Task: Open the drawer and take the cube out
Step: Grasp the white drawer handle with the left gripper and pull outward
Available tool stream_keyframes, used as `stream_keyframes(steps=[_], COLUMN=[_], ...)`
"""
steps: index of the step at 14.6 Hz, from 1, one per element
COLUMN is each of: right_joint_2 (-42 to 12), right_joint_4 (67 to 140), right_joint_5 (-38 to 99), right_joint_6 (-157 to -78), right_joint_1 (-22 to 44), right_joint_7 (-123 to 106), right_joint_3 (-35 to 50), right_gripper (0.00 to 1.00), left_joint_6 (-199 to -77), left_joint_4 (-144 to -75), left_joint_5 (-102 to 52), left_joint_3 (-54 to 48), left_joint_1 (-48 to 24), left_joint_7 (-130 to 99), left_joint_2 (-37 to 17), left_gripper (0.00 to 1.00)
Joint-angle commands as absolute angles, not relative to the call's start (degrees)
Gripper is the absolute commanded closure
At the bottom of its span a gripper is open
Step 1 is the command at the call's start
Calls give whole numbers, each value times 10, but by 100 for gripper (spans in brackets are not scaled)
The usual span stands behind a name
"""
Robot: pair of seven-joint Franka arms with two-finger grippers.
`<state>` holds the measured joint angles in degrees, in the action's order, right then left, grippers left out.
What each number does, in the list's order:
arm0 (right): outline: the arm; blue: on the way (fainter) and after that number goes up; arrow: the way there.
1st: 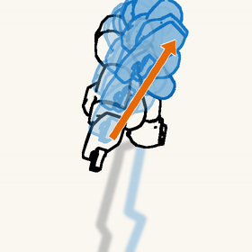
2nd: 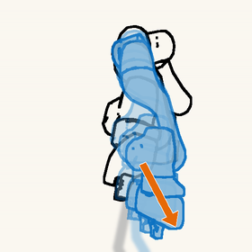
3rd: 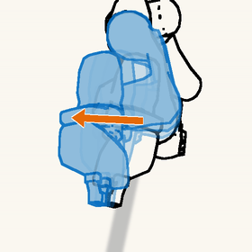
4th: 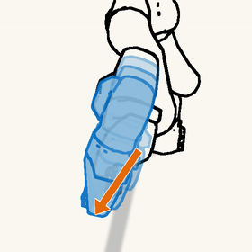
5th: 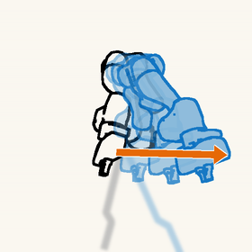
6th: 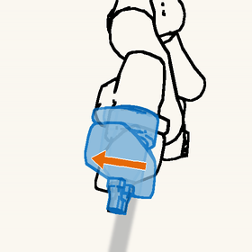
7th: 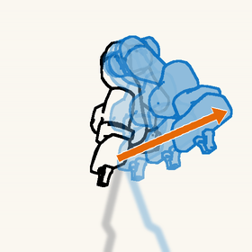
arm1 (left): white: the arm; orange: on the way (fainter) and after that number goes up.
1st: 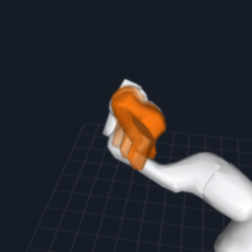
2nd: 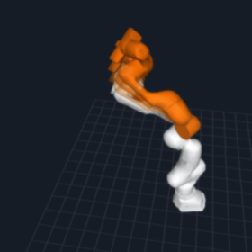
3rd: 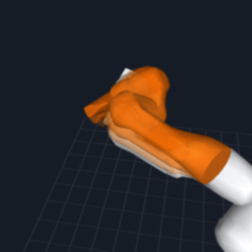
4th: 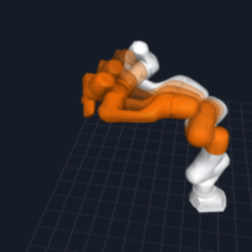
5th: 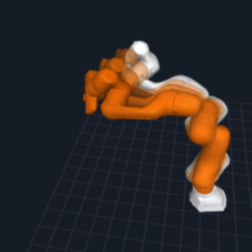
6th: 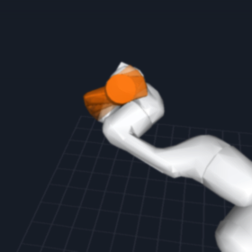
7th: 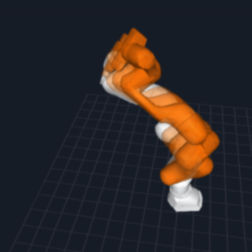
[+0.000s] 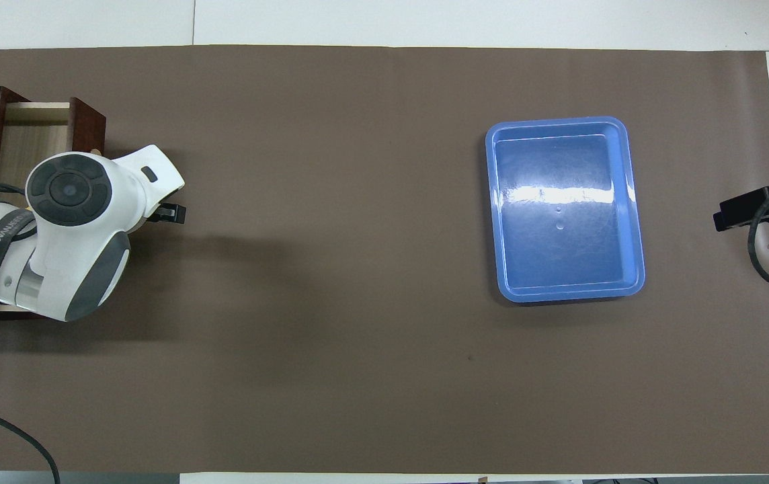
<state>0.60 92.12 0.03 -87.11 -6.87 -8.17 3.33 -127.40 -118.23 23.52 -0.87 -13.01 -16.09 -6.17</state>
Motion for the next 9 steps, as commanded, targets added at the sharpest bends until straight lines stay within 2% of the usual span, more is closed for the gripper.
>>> stream_keyframes(steps=[1,6,7,9], right_joint_2=[15,15,15,15], right_joint_4=[930,932,932,932], right_joint_5=[-6,-6,-6,-6], right_joint_6=[-874,-871,-871,-871], right_joint_1=[-80,-80,-80,-80], right_joint_7=[-81,-76,-76,-75], right_joint_3=[41,41,41,41], right_gripper=[0,0,0,0], left_joint_6=[-1235,-1212,-1195,-1095], left_joint_4=[-1151,-1143,-1119,-1002], left_joint_5=[216,188,184,109], left_joint_3=[-4,-4,-4,2], left_joint_1=[-174,-189,-185,-165], left_joint_7=[-196,-220,-219,-220], left_joint_2=[-74,-74,-73,-101], left_gripper=[0,0,0,0])
